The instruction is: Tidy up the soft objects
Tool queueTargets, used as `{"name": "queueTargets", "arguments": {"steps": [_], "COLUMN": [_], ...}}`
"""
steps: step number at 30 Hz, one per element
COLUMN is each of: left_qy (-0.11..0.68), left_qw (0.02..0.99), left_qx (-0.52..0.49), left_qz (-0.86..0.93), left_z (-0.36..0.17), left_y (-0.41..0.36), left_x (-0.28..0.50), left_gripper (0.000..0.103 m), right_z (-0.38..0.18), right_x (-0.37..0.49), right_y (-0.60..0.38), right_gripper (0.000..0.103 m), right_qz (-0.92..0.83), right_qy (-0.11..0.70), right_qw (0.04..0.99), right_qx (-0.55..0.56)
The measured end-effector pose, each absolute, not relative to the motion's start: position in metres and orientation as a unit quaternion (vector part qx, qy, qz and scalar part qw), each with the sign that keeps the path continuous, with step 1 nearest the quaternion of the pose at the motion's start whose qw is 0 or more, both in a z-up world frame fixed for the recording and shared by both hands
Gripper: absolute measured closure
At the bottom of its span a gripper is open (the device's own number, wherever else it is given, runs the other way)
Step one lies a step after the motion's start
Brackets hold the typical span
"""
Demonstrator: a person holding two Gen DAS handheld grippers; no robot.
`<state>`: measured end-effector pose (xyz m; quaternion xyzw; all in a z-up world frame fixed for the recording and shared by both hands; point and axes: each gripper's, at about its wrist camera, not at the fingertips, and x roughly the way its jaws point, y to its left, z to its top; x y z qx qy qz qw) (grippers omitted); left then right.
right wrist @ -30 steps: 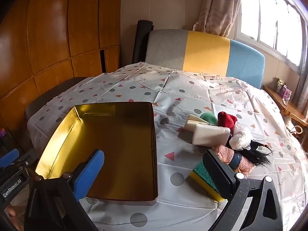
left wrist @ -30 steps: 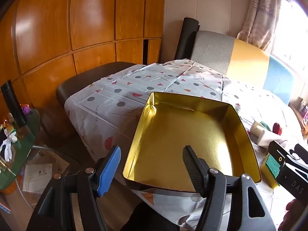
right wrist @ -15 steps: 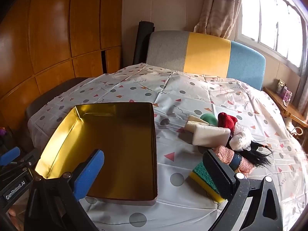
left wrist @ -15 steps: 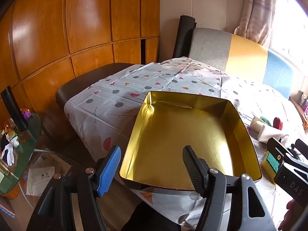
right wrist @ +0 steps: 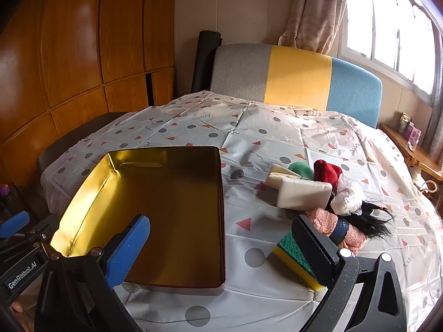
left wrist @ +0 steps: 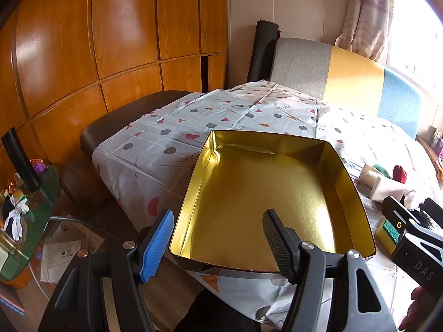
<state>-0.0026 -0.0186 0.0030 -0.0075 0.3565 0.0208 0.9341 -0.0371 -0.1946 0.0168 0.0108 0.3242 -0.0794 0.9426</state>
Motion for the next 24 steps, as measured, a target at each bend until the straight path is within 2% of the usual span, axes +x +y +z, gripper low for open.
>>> {"name": "queueTargets", "arguments": {"steps": [24], "left_qy": [0.355], "left_qw": [0.935], "left_qx": [-0.009], "left_qz": [0.019], "left_z": [0.0037], "left_y": [-0.0162], "left_x": [-0.0060], "left_gripper": [0.035], "right_z": [0.0165], "right_x": [-0.0395], "right_y": [-0.1920], "right_gripper": [0.000], "right_qz": [-0.079], "right_qy": [0.322], "right_qw": [0.943], "right_qx": [0.008]}}
